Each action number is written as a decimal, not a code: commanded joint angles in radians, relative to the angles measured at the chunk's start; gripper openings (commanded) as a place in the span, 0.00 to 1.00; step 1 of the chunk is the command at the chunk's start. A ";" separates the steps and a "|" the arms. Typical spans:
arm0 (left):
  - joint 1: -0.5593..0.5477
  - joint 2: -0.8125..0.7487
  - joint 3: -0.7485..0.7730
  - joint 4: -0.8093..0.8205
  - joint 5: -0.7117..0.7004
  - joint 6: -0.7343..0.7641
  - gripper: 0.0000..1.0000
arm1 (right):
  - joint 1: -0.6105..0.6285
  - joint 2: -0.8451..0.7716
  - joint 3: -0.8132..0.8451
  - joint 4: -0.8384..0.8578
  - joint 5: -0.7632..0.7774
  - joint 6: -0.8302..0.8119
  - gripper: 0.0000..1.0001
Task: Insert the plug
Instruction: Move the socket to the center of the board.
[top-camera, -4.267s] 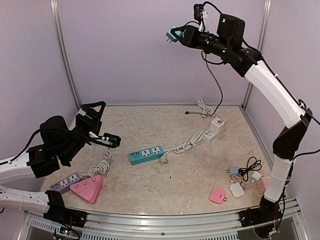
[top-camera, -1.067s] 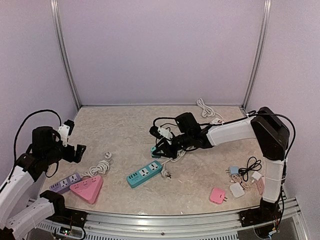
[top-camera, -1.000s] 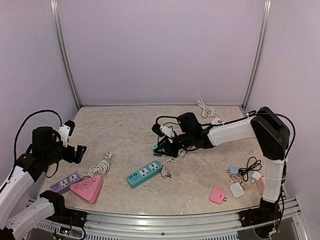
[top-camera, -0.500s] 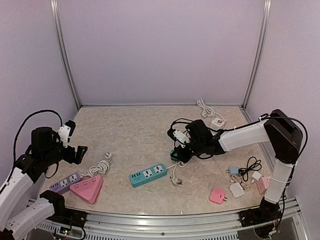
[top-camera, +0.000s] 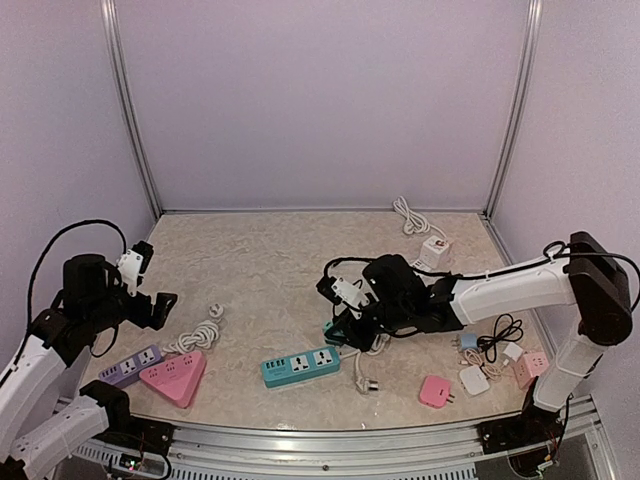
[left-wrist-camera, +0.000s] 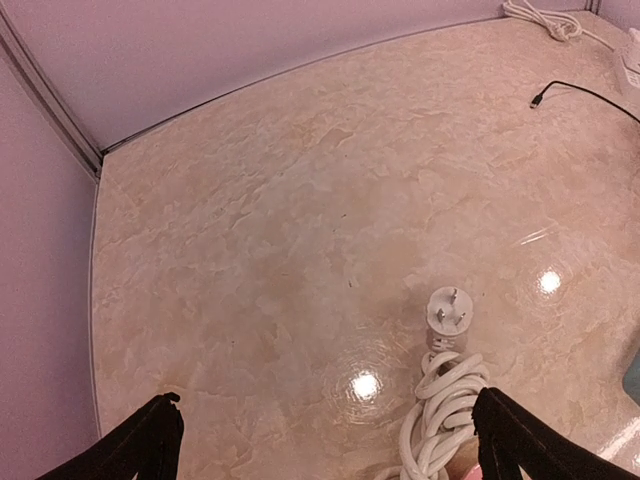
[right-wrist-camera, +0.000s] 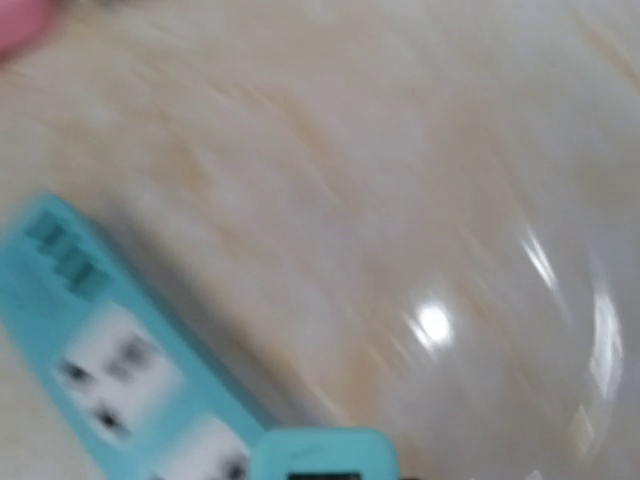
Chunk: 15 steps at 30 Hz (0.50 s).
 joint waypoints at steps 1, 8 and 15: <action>0.005 -0.010 -0.004 -0.005 0.019 0.010 0.99 | 0.021 0.011 -0.069 0.287 -0.186 -0.152 0.00; 0.027 -0.004 -0.001 -0.009 0.044 0.016 0.99 | 0.010 0.056 -0.098 0.345 -0.396 -0.356 0.00; 0.053 0.013 0.002 -0.005 0.057 0.017 0.99 | 0.004 0.088 -0.100 0.284 -0.448 -0.401 0.00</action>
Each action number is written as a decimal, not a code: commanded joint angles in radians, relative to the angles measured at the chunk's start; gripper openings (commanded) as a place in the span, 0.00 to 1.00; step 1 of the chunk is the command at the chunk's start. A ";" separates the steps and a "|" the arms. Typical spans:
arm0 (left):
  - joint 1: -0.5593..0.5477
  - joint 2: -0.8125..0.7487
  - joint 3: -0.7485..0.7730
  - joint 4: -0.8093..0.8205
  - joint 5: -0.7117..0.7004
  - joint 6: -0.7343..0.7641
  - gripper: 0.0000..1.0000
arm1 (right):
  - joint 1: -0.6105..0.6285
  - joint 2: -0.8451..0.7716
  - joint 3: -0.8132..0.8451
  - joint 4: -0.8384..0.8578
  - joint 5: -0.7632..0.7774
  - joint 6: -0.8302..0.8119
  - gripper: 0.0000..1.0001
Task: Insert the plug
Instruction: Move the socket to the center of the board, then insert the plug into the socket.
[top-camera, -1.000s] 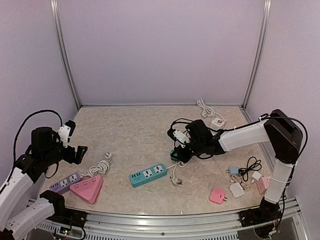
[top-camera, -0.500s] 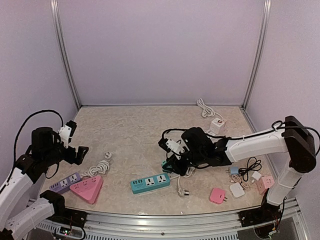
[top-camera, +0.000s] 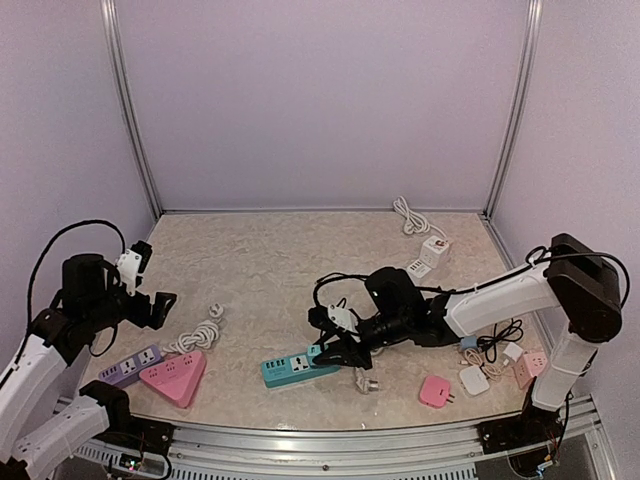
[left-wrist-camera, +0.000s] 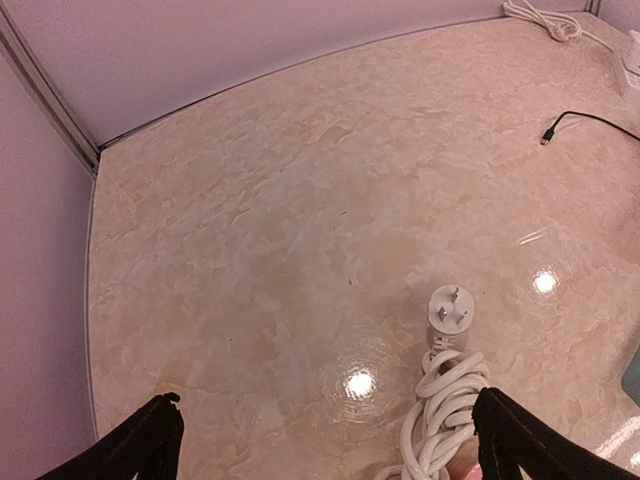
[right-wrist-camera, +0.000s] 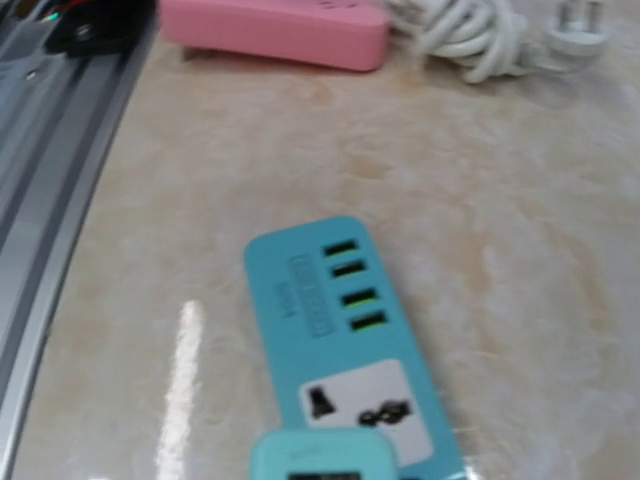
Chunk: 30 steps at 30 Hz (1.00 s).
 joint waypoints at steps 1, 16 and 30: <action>0.019 0.011 0.001 -0.005 0.022 0.011 0.99 | -0.008 0.025 -0.016 -0.009 -0.049 -0.068 0.00; 0.023 0.026 0.005 -0.003 0.027 0.013 0.99 | -0.075 -0.007 0.037 -0.048 -0.105 -0.161 0.00; 0.025 0.029 0.006 -0.004 0.025 0.015 0.99 | -0.097 0.093 0.045 -0.023 -0.148 -0.184 0.00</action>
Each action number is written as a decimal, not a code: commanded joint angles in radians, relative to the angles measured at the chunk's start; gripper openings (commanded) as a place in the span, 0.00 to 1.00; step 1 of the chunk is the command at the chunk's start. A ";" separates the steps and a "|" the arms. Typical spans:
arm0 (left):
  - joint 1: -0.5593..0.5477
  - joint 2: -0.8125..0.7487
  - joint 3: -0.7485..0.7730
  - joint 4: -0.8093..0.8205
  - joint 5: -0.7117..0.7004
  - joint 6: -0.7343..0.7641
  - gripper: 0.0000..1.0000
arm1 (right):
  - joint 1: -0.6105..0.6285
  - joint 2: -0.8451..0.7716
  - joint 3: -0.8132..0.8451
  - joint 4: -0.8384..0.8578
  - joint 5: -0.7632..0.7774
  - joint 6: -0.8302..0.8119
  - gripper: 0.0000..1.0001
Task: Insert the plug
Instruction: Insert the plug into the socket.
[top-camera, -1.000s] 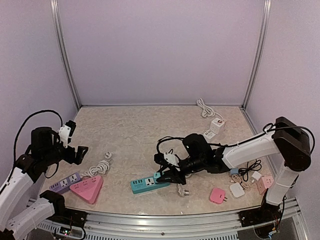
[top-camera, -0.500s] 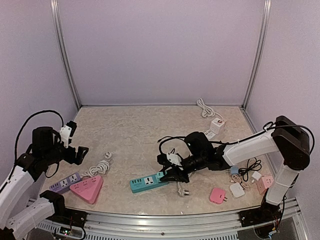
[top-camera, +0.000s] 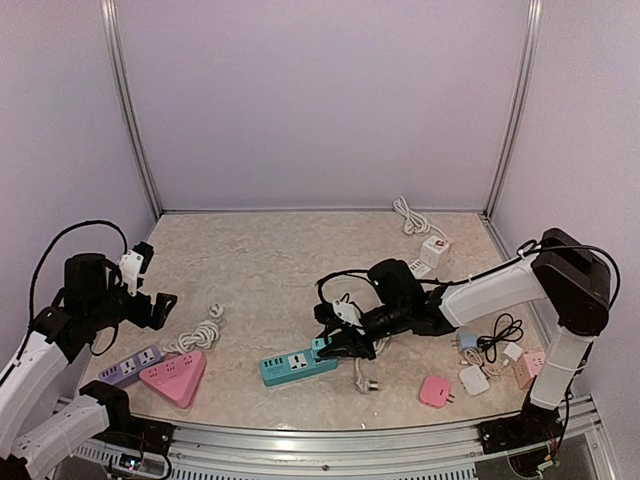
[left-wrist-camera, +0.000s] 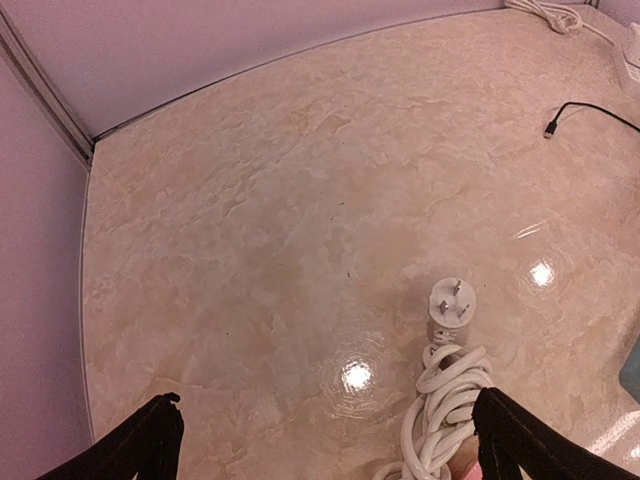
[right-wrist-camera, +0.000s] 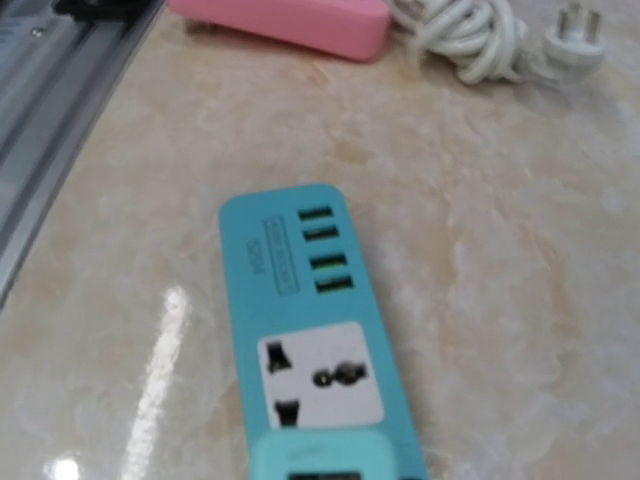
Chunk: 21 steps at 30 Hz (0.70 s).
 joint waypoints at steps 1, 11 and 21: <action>0.009 0.003 0.007 -0.003 0.008 0.008 0.99 | -0.008 0.040 0.000 0.018 -0.033 -0.015 0.00; 0.013 0.004 0.006 -0.003 0.008 0.007 0.99 | -0.005 0.083 -0.056 0.029 0.018 -0.057 0.00; 0.013 0.001 0.005 -0.001 0.005 0.012 0.99 | 0.077 0.113 -0.157 0.031 0.168 -0.020 0.00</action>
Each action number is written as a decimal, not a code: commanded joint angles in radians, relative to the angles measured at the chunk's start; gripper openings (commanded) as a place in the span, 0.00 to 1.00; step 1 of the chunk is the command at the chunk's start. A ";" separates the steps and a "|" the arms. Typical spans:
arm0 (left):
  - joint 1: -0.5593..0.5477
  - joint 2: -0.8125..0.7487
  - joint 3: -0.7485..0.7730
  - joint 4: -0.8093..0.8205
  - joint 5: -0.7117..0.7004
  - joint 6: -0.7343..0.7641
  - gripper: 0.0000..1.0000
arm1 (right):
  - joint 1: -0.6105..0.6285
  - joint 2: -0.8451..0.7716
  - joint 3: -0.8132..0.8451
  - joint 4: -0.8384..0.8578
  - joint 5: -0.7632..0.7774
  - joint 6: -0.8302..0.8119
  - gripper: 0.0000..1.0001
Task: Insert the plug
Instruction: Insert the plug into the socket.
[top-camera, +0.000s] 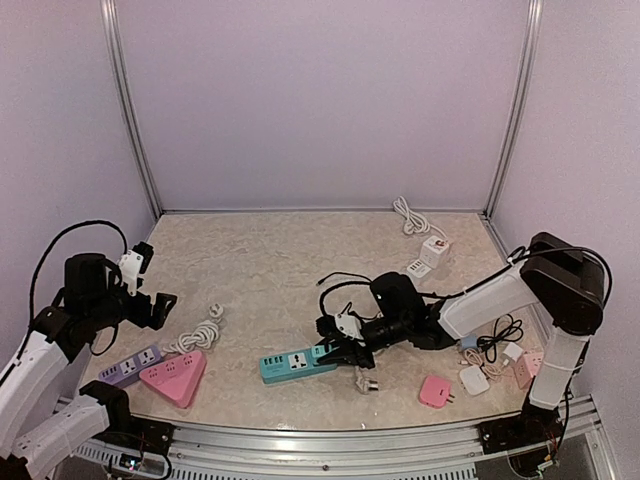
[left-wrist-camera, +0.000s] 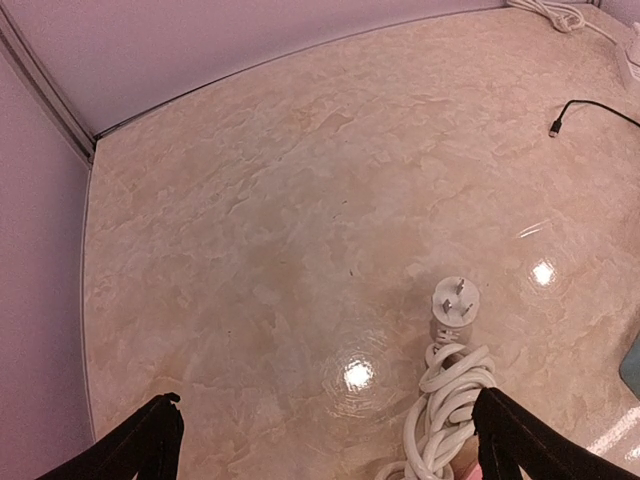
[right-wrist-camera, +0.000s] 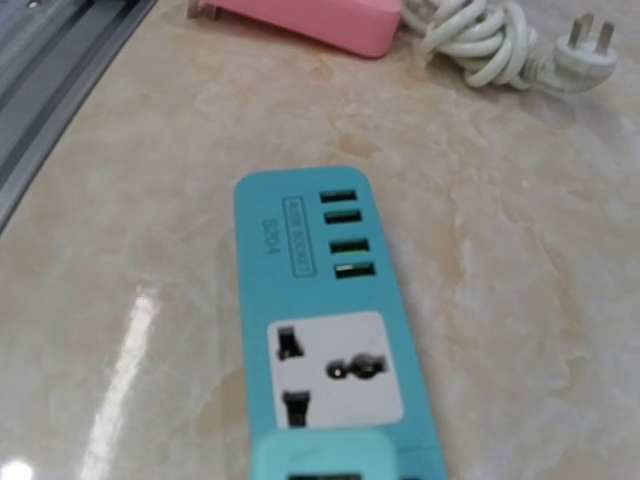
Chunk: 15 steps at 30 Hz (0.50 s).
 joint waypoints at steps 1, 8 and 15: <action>0.007 -0.002 0.003 0.000 0.005 0.009 0.99 | 0.069 0.076 -0.108 -0.090 0.149 0.042 0.00; -0.004 0.010 0.006 0.003 0.007 0.014 0.99 | 0.061 0.111 -0.045 -0.173 0.134 0.043 0.00; 0.000 -0.002 0.004 0.000 0.005 0.011 0.99 | 0.032 0.051 0.045 -0.269 0.136 0.060 0.37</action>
